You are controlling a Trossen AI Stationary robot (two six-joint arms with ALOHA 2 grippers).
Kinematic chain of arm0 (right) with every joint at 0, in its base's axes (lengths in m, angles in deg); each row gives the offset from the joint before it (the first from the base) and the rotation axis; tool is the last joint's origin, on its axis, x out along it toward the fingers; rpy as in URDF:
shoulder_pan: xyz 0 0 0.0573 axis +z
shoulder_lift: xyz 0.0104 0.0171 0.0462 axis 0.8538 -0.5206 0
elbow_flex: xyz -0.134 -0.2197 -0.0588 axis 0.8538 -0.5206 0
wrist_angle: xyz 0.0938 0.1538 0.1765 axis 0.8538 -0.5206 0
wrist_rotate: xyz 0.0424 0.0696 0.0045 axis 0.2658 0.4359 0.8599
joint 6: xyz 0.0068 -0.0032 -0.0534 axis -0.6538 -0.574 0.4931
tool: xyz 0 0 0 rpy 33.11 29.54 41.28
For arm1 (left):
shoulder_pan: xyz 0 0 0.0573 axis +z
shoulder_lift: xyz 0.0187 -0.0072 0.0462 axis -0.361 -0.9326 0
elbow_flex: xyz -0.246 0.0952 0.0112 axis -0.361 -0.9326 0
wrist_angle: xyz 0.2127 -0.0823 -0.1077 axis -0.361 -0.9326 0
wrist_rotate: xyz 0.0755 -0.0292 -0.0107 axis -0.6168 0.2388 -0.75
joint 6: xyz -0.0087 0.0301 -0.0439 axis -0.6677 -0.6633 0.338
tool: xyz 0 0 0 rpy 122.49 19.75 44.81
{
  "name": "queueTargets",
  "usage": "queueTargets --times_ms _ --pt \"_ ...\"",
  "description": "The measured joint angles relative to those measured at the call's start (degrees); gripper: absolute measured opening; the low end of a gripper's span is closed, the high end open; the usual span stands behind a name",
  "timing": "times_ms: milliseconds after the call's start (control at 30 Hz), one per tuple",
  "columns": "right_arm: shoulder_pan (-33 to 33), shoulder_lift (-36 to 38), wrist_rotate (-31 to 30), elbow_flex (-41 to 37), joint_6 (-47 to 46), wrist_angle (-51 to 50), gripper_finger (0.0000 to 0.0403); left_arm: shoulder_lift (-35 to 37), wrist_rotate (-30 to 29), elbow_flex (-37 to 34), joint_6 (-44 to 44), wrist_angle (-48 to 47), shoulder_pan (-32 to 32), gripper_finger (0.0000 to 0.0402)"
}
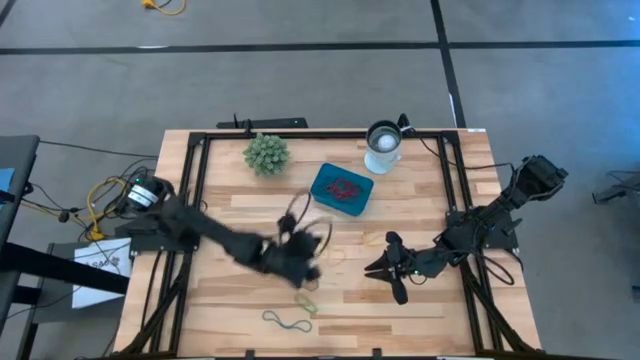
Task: Pick and place items into bin
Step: Put the yellow rubber band into the blue bin
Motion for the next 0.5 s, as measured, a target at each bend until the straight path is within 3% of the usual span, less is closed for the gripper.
queueTargets --times_ms 167,500 --pt "-0.01 0.00 -1.77 0.00 -1.03 0.00 0.0066 0.01 3.37 3.07 -9.36 4.00 10.11 0.0000" --pt "0.04 -4.21 -3.54 -0.02 -3.38 -0.25 0.0066 0.02 21.43 3.61 -18.96 15.62 24.42 0.0000"
